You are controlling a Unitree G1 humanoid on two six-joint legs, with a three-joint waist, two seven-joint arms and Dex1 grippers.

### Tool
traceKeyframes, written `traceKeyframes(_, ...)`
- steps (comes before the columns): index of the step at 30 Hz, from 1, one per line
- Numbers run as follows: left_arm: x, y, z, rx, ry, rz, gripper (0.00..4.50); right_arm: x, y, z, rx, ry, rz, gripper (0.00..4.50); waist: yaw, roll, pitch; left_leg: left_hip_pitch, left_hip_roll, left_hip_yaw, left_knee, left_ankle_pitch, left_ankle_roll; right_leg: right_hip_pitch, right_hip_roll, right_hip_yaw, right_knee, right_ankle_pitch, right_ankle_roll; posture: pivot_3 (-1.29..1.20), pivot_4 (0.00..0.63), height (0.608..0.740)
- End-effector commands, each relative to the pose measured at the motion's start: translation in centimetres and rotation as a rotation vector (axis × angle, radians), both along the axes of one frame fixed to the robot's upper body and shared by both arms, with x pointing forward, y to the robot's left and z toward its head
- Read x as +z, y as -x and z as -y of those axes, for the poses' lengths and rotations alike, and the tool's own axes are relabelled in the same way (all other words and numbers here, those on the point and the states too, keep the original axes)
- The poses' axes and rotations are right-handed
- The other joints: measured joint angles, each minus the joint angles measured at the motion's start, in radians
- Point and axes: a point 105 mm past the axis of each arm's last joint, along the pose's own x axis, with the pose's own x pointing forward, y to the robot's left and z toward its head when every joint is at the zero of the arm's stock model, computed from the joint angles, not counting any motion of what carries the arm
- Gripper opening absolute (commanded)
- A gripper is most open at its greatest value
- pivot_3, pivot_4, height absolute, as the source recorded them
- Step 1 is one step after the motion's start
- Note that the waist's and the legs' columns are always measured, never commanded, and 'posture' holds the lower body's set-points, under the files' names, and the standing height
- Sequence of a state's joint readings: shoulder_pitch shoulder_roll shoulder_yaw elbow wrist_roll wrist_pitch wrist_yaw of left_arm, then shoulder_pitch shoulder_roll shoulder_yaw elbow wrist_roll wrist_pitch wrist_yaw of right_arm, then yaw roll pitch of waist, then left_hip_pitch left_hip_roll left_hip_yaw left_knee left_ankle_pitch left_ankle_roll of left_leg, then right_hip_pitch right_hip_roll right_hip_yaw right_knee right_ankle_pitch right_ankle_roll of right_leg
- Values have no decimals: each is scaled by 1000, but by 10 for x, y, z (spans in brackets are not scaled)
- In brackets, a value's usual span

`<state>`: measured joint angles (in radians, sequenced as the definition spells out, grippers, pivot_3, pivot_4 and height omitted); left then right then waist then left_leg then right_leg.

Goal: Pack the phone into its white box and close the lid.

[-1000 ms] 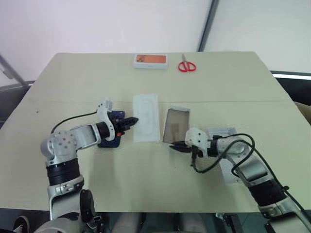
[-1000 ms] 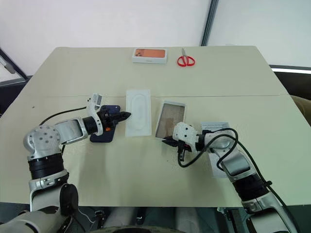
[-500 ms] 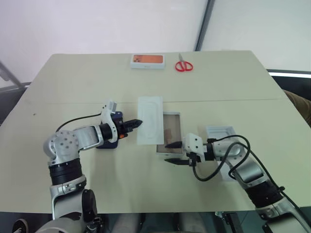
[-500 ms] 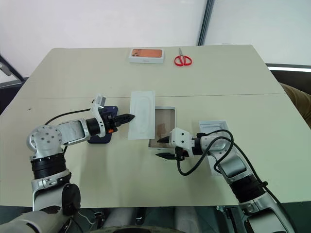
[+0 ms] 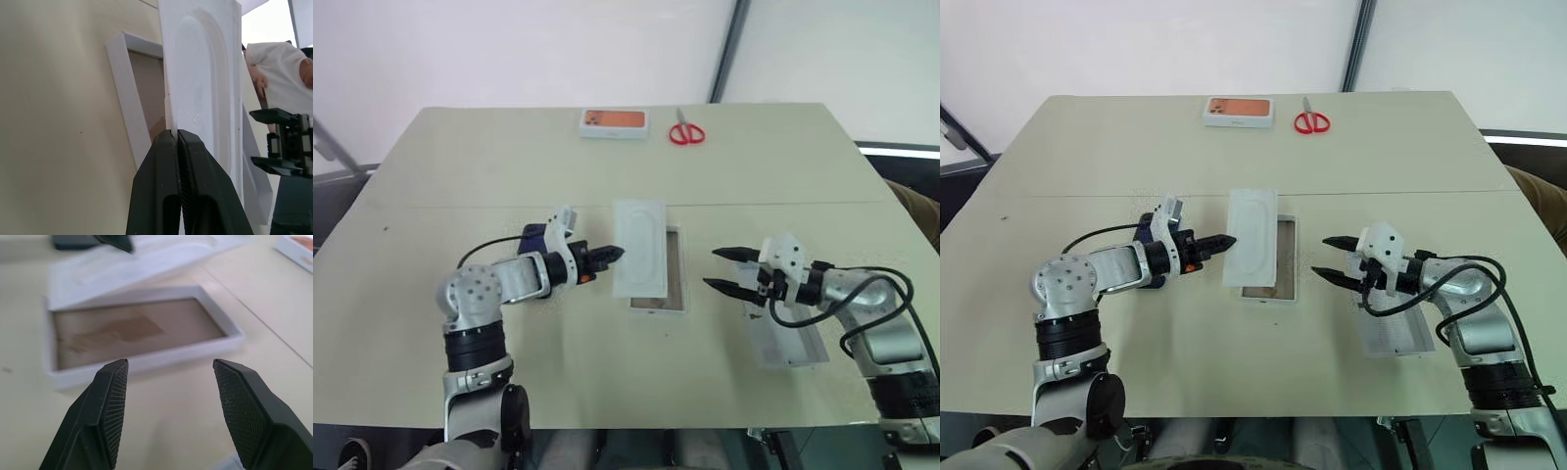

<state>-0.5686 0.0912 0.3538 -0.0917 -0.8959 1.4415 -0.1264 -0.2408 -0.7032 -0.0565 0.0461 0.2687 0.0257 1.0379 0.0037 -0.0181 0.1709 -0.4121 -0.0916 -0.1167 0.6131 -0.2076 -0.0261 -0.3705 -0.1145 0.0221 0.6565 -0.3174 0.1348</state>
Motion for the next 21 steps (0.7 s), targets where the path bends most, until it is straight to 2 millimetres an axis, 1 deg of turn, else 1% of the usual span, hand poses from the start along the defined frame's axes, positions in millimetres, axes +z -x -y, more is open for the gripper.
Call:
traceKeyframes(1, 2, -4, 3, 17, -21, 7, 0, 17, -8, 0, -22, -1, 120, 2874, 0, 0, 0, 0, 0, 0, 0, 0, 0, 0, 0, 0, 0, 0, 0, 0, 150, 740)
traceKeyframes(5, 0, -3, 7, 2, -32, 0, 0, 14, -7, -9, -8, 0, 141, 2874, 1, 0, 0, 0, 0, 0, 0, 0, 0, 0, 1, 0, 0, 0, 0, 0, 150, 740)
traceKeyframes(9, 0, -2, 11, -19, -36, 1, 0, 12, -9, -15, -1, -2, 151, 2874, 4, 0, 0, 0, 0, 0, 0, 0, 0, 0, 0, 0, 0, 0, 0, 0, 150, 740)
traceKeyframes(12, 0, 1, 14, -51, -50, 9, 1027, 9, -10, -17, 0, 6, 153, 2945, 4, 0, 0, 0, 0, 0, 0, 0, 0, 0, 0, 0, 0, 0, 0, 0, 150, 740)
traceKeyframes(13, 0, 1, 15, -57, -53, 9, 1477, 8, -10, -18, 0, 7, 153, 2945, 5, 0, 0, 0, 0, 0, 0, 0, 0, 0, 0, 0, 0, 0, 0, 0, 150, 740)
traceKeyframes(14, 1, 2, 16, -64, -50, 8, 2090, 7, -10, -19, 1, 6, 154, 2945, 5, 0, 0, 0, 0, 0, 0, 0, -1, 0, 0, 0, 0, 0, 0, 0, 150, 740)
traceKeyframes(17, 2, 2, 16, -71, -67, 12, 3562, 7, -11, -21, -1, -7, 156, 2945, 4, 0, 0, 0, 0, 0, 0, 0, -1, 0, 0, 0, 0, 0, 0, 0, 150, 740)
traceKeyframes(21, 7, 3, 13, -81, -72, 45, 3562, 8, -11, -24, -1, -24, 160, 2945, 3, 0, 0, 0, 0, 0, 0, 1, -1, 0, 1, 0, 0, 0, 0, 0, 150, 740)
